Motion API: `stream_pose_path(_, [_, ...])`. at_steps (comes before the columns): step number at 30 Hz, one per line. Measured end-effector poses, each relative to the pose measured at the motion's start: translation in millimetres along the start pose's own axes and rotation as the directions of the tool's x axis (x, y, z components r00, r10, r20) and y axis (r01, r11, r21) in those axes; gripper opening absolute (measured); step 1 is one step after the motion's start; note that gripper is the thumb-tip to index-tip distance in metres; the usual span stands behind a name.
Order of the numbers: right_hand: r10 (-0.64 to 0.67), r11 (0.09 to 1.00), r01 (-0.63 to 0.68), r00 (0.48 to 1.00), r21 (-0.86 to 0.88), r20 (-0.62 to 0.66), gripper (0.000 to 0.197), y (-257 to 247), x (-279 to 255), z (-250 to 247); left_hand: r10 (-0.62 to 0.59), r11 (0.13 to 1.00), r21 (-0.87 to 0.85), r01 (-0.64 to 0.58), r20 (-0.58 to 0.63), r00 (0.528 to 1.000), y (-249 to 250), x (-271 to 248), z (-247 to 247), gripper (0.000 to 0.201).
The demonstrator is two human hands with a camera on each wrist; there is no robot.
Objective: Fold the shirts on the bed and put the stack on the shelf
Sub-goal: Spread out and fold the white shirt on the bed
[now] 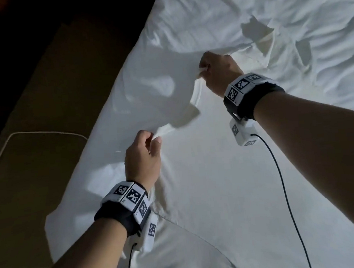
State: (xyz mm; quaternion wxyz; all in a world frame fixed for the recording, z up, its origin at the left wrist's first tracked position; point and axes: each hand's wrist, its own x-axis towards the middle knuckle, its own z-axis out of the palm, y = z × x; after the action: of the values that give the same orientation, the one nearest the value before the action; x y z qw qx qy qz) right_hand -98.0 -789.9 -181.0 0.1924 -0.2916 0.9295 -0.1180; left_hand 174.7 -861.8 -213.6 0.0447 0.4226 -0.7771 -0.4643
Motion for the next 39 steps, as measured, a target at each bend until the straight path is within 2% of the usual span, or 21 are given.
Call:
stream_pose_path(2, [-0.027,0.999,0.024,0.998,0.045,0.056,0.029,2,-2,4,-0.009,1.000,0.017,0.009,0.012,1.000,0,-3,-2,0.019])
stream_pose_path(4, [-0.040,0.999,0.038,0.988,0.016,0.146,0.037,3,-6,7,-0.023,0.998,0.067,0.017,0.085,0.996,-2,-4,-2,0.026])
stream_pose_path(6, [-0.031,0.999,0.032,0.982,-0.003,0.189,0.043,4,-11,4,-0.022,0.991,0.137,-0.001,0.166,0.986,-4,-2,-4,0.040])
stream_pose_path(8, [-0.023,0.999,0.031,0.975,-0.033,0.221,0.050,6,-17,-1,-0.026,0.976,0.215,-0.028,0.244,0.969,-7,-1,-9,0.046])
stream_pose_path(10, [-0.019,0.994,0.043,0.973,-0.099,0.231,0.055,6,-27,-3,-0.044,0.974,0.227,-0.008,0.222,0.974,-18,-1,-15,0.039])
stream_pose_path(13, [-0.037,0.988,0.064,0.982,-0.144,0.184,0.055,4,-50,-3,-0.124,0.987,0.118,0.112,0.100,0.987,-32,-8,-25,0.031])
stream_pose_path(15, [-0.051,0.990,0.070,0.987,-0.124,0.153,0.053,2,-68,-1,-0.166,0.982,0.116,0.148,0.163,0.973,-32,-18,-34,0.042])
stream_pose_path(17, [-0.047,0.992,0.062,0.989,-0.107,0.140,0.050,-1,-89,1,-0.200,0.970,0.194,0.146,0.301,0.932,-30,-31,-42,0.052])
stream_pose_path(19, [-0.026,0.995,0.038,0.991,-0.092,0.135,0.047,-2,-113,3,-0.206,0.958,0.272,0.091,0.432,0.878,-35,-43,-49,0.055])
stream_pose_path(23, [0.029,0.999,-0.024,0.991,-0.042,0.132,0.040,5,-175,12,-0.321,0.915,0.396,0.079,0.596,0.736,-44,-64,-58,0.039])
stream_pose_path(24, [0.046,0.999,-0.043,0.989,-0.029,0.139,0.038,10,-195,15,-0.334,0.903,0.427,0.056,0.611,0.717,-42,-71,-61,0.031])
stream_pose_path(25, [0.065,0.998,-0.063,0.987,-0.018,0.149,0.037,16,-214,18,-0.331,0.887,0.462,0.024,0.596,0.731,-42,-77,-64,0.025])
stream_pose_path(27, [0.110,0.994,-0.111,0.980,0.000,0.168,0.034,33,-256,26,-0.294,0.848,0.530,-0.010,0.486,0.823,-44,-85,-68,0.016])
stream_pose_path(29, [0.154,0.987,-0.160,0.971,0.015,0.183,0.029,54,-302,36,-0.265,0.827,0.561,0.021,0.357,0.895,-40,-94,-69,0.006])
stream_pose_path(30, [0.170,0.984,-0.178,0.968,0.027,0.187,0.026,65,-326,41,-0.234,0.818,0.574,0.017,0.305,0.923,-36,-102,-65,0.011])
stream_pose_path(32, [0.190,0.978,-0.203,0.961,0.043,0.199,0.018,89,-373,51,-0.133,0.751,0.656,-0.076,0.262,0.956,-23,-121,-53,0.033])
stream_pose_path(34, [0.207,0.974,-0.224,0.946,0.042,0.250,0.014,113,-420,59,0.008,0.686,0.693,-0.223,0.299,0.954,-6,-147,-33,0.043])
stream_pose_path(36, [0.215,0.972,-0.235,0.925,0.027,0.314,0.019,140,-464,67,0.111,0.652,0.649,-0.391,0.428,0.897,9,-172,-7,0.043])
stream_pose_path(39, [0.249,0.968,-0.241,0.895,-0.067,0.369,0.034,182,-521,74,0.171,0.591,0.557,-0.584,0.621,0.765,21,-207,37,0.043])
